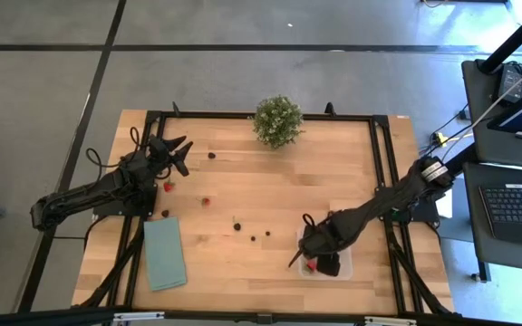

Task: Pick and placing Produce into tupperware
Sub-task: Put the right blueberry into the bin

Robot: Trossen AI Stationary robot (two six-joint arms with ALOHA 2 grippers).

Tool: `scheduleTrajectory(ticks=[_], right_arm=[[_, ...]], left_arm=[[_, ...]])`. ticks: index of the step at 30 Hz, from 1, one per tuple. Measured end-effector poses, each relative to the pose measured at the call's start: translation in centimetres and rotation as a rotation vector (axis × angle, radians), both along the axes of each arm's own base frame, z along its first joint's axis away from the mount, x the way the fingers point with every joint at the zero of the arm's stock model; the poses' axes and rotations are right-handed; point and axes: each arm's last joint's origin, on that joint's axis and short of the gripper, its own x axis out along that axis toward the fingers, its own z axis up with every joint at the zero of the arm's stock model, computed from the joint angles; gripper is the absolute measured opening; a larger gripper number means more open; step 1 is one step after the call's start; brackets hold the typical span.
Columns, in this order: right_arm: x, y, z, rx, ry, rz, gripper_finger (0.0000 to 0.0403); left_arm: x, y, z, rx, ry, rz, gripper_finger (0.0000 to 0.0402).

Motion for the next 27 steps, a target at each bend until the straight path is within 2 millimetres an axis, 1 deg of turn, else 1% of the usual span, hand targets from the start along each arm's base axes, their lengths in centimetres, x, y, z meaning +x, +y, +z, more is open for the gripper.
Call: scheduleTrajectory(ticks=[5,11,13,16,19,22,24,27], right_arm=[[1.5,-1.1,4.8,-0.170,-0.101,0.086,0.0229],[4.0,-2.4,11.3,-0.277,-0.370,0.182,0.0229],[4.6,-3.2,13.0,-0.310,-0.448,0.227,0.0229],[5.5,-4.6,15.0,-0.348,-0.529,0.299,0.0229],[6.4,-5.8,16.0,-0.357,-0.594,0.425,0.0229],[7.4,-6.6,16.3,-0.287,-0.671,0.593,0.0229],[8.2,-7.2,16.2,-0.213,-0.744,0.670,0.0229],[8.8,-8.4,15.6,-0.125,-0.785,0.766,0.0229]], left_arm=[[0.0,0.0,0.0,0.000,0.000,0.000,0.0145],[0.0,0.0,0.0,0.000,0.000,0.000,0.0145],[0.0,0.0,0.0,0.000,0.000,0.000,0.0145],[0.0,0.0,0.0,0.000,0.000,0.000,0.0145],[0.0,0.0,0.0,0.000,0.000,0.000,0.0145],[0.0,0.0,0.0,-0.001,0.000,0.000,0.0145],[0.0,0.0,0.0,-0.001,-0.001,0.000,0.0145],[0.0,0.0,0.0,-0.003,-0.003,0.000,0.0145]])
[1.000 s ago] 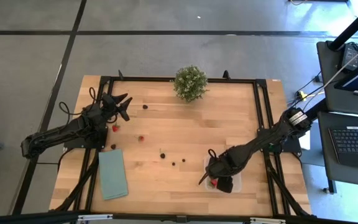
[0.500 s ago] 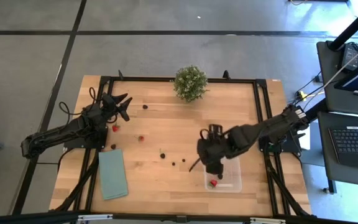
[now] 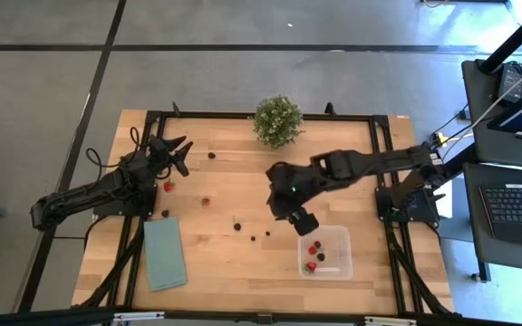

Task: Pick and placing Produce into tupperware
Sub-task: Put the right blueberry into the bin

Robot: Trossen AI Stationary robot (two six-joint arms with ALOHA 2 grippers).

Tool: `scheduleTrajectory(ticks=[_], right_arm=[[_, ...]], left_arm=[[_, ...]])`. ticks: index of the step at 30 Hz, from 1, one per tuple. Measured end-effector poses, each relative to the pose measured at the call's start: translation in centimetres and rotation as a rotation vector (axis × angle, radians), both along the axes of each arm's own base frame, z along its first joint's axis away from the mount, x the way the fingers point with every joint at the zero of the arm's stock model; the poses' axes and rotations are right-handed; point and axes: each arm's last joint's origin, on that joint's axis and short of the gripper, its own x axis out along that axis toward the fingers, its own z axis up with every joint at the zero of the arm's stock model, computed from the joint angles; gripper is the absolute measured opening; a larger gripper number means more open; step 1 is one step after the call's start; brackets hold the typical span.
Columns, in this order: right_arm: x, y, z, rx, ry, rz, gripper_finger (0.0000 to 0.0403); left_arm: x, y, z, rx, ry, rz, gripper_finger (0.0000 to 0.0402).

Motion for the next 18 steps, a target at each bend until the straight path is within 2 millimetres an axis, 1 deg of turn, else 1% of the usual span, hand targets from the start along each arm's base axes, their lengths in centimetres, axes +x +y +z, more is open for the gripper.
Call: scheduleTrajectory(ticks=[3,7,12,18], right_arm=[[0.7,-1.1,-0.7,0.031,-0.045,0.045,0.0229],[1.7,-2.4,-2.6,0.132,-0.099,0.140,0.0229],[2.1,-4.5,-6.0,0.250,-0.115,0.180,0.0229],[1.5,-6.7,-10.0,0.337,-0.160,0.261,0.0229]], left_arm=[[0.0,0.0,0.0,0.000,0.000,0.000,0.0145],[0.0,0.0,0.0,0.000,0.000,0.000,0.0145],[0.0,0.0,0.0,0.000,0.000,0.000,0.0145],[0.0,0.0,0.0,0.000,0.000,0.000,0.0145]])
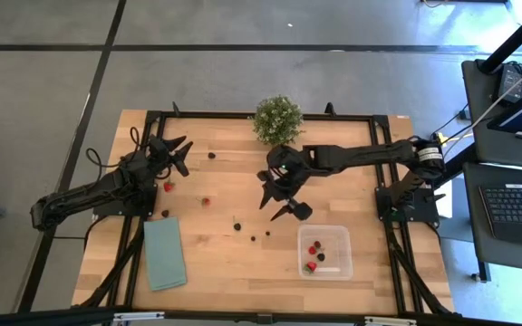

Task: Pick and placing Produce into tupperware
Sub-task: Put the right blueberry into the bin

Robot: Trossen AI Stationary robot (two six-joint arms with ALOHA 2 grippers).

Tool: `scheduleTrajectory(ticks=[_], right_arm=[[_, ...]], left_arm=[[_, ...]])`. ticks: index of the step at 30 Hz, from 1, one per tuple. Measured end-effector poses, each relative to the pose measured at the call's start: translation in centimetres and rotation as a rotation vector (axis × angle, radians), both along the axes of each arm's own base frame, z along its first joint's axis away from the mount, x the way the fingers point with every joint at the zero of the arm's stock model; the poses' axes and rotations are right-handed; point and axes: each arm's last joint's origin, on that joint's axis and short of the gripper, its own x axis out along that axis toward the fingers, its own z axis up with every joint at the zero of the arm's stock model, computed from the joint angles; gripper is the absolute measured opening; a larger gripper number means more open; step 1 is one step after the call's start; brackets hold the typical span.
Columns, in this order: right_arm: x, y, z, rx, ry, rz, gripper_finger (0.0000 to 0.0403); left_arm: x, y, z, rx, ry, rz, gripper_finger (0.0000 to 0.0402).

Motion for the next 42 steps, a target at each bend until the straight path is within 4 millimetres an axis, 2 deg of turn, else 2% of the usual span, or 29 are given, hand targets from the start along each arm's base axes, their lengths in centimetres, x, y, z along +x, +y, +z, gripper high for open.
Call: scheduleTrajectory(ticks=[7,12,17,22,31,36,42], right_arm=[[-0.9,-0.5,-4.5,0.034,-0.120,0.025,0.0229],[-2.3,-0.6,-7.9,0.006,-0.164,-0.025,0.0229],[-3.7,-0.6,-10.2,-0.037,-0.211,-0.086,0.0229],[-4.2,-1.1,-10.8,-0.071,-0.253,-0.140,0.0229],[-3.7,-1.8,-10.4,-0.081,-0.340,-0.176,0.0230],[-2.8,-1.9,-11.9,-0.104,-0.348,-0.163,0.0229],[-0.6,-2.0,-14.0,-0.070,-0.310,-0.115,0.0230]], left_arm=[[0.0,0.0,0.0,0.000,0.001,0.000,0.0145],[0.0,0.0,0.0,0.000,0.001,0.002,0.0145],[0.0,0.0,0.0,0.000,0.000,0.002,0.0145],[0.0,0.0,0.0,0.003,0.003,0.002,0.0145],[0.0,0.0,0.0,0.003,0.003,0.003,0.0145],[0.0,0.0,0.0,0.003,0.003,0.003,0.0145],[0.0,0.0,0.0,0.003,0.003,0.003,0.0145]])
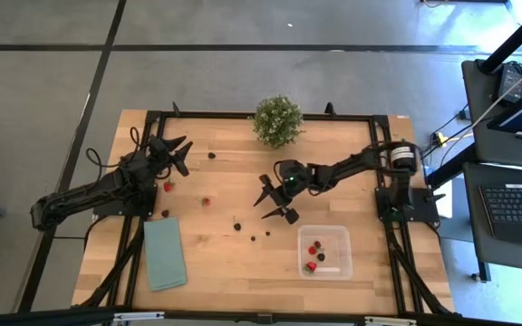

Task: Pick and placing Produce into tupperware
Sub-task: Put the right blueberry into the bin

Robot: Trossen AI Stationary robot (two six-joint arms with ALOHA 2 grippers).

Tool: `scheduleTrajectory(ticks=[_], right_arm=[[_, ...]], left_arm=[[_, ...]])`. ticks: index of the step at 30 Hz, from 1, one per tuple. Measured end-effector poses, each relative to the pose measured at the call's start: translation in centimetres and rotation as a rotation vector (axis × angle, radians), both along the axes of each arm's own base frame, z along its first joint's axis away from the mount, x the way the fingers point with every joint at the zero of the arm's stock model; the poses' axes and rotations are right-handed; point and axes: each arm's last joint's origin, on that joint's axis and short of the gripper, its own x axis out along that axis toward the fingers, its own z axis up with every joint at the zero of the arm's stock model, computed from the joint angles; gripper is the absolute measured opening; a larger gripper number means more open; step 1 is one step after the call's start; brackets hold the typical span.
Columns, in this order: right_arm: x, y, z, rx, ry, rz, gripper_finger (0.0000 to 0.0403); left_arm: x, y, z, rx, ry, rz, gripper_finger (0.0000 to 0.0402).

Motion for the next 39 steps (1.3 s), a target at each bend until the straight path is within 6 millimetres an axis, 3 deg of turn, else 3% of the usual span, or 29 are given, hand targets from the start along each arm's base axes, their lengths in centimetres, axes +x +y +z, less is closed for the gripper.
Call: scheduleTrajectory(ticks=[8,18,34,39], right_arm=[[2.8,0.0,-2.0,0.098,0.033,0.173,0.0230],[1.6,-0.6,-3.4,0.040,0.125,0.257,0.0230],[1.3,1.9,-3.8,-0.058,0.077,0.411,0.0230],[1.2,2.3,-4.8,-0.049,0.105,0.421,0.0230]], left_arm=[[0.0,0.0,0.0,0.000,0.000,0.000,0.0145],[0.0,0.0,0.0,0.000,0.000,0.000,0.0145],[0.0,0.0,0.0,0.000,0.000,0.001,0.0145],[0.0,0.0,0.0,0.000,0.000,0.000,0.0145]])
